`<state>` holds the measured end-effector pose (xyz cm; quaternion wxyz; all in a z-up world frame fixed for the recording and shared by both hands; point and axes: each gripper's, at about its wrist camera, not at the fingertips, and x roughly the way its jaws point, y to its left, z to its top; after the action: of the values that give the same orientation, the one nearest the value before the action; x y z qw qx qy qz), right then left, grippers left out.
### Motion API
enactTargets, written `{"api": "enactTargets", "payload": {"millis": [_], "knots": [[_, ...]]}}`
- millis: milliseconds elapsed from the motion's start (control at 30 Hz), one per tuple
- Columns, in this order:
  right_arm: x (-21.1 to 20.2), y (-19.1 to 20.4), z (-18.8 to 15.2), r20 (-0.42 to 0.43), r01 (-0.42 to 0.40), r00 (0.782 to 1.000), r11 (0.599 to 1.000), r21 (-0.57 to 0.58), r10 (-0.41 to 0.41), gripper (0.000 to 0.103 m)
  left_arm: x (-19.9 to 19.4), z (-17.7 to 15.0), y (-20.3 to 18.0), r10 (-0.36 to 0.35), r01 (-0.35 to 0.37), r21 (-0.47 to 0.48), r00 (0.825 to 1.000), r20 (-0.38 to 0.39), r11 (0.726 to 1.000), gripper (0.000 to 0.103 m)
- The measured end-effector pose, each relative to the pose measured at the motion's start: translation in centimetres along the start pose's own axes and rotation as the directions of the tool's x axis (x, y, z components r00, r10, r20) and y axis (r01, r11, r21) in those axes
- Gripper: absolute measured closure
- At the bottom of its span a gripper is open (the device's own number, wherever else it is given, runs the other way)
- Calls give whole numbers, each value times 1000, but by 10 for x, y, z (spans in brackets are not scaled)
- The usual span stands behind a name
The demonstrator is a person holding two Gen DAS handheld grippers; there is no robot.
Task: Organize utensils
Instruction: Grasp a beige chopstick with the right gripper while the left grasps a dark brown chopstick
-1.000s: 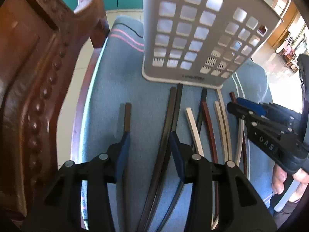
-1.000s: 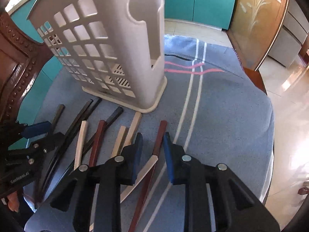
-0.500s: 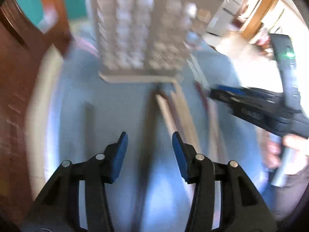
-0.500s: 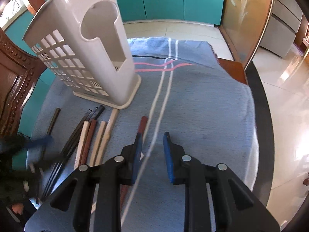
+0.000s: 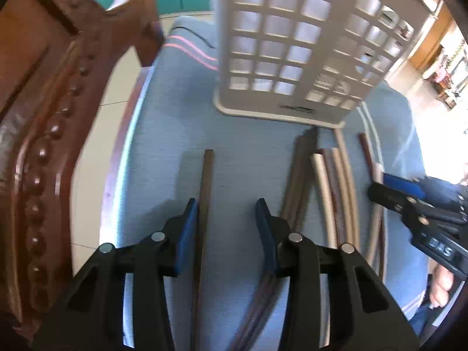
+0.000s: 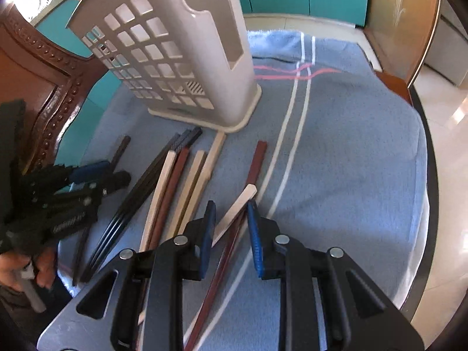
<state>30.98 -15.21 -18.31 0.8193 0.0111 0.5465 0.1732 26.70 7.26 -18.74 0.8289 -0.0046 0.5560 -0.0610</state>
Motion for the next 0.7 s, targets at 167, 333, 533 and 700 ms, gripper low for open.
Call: {"api": "enactTargets", "payload": {"millis": [167,333,533,700], "knots": [[3,12,2,37,13,999,998,-67,-10,94,-13,-4,-21,-80,80,33,997,-5,996,64],[-8,24,-2,58,-20,998,992,-128,27,95,-13,-17,-31,-158,159,12,987,-30,987,64],[-20,-3,5,61,37,998,999,-36,-34,94,-17,-26,-33,1,-2,67,1000,6,998,64],[-22,11,-1,50,35,998,995,-96,-30,93,-19,-26,-40,36,-37,75,999,21,996,64]]}}
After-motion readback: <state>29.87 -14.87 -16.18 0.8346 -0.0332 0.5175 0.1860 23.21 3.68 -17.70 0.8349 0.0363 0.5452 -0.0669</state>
